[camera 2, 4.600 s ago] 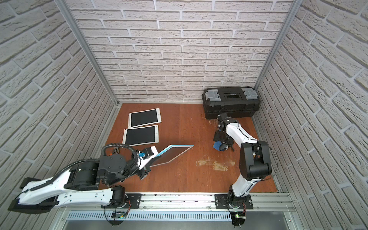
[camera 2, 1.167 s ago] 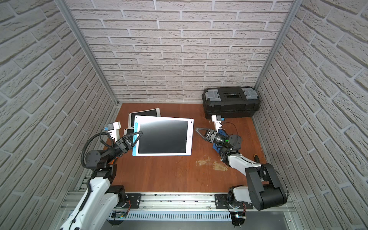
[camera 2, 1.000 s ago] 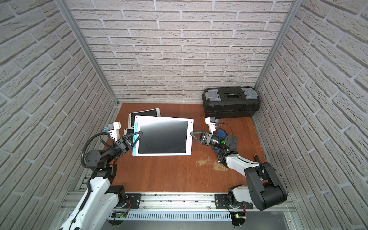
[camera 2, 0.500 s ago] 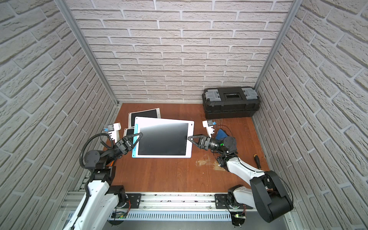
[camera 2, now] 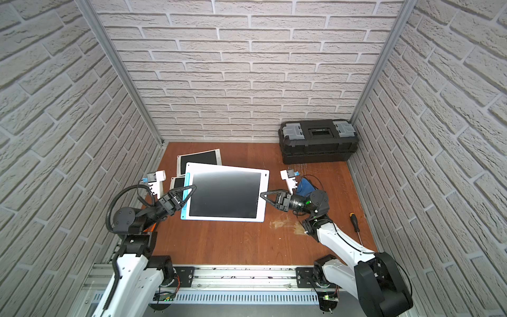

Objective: Wipe the drawing tablet
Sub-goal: Press the button on the drawing tablet.

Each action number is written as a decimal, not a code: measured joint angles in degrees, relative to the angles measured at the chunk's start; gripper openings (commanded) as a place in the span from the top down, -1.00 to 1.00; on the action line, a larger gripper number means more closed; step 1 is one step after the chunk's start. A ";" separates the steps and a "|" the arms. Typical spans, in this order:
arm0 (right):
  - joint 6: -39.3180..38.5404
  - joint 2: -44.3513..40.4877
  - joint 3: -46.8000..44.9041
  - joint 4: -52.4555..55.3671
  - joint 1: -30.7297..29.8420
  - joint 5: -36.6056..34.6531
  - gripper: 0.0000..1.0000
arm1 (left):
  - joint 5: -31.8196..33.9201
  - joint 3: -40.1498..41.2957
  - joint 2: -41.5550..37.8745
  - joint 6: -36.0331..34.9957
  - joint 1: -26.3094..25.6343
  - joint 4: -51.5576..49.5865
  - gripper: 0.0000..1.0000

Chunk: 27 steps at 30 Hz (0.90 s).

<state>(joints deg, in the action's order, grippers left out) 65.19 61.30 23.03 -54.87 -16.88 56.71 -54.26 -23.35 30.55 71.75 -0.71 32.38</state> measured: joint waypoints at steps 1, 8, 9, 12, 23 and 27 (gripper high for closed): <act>-0.39 -0.44 -0.02 0.90 -0.02 0.02 0.47 | 0.00 -0.04 -0.02 -0.13 -0.02 -0.33 1.00; -2.47 -2.08 0.00 5.07 -0.07 0.20 0.47 | -0.02 -1.22 -0.15 -1.81 -0.09 -4.24 1.00; -2.69 -2.23 0.00 5.44 -0.09 0.20 0.47 | 0.00 -1.68 -0.28 -2.36 -0.09 -5.22 1.00; -3.34 -2.97 0.00 6.95 -0.11 0.20 0.47 | -0.04 -2.60 -0.76 -3.72 -0.11 -6.95 1.00; -5.62 -4.46 0.00 11.41 -0.11 0.22 0.59 | 0.22 -4.37 -1.66 -6.69 -0.09 -13.11 1.00; -5.92 -4.87 0.00 12.04 -0.11 0.26 0.57 | 0.20 -5.57 -2.27 -8.17 -0.07 -15.52 1.00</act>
<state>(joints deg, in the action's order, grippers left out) 59.27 56.42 23.03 -42.83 -16.99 56.97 -54.06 -28.93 28.27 63.57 -0.78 16.86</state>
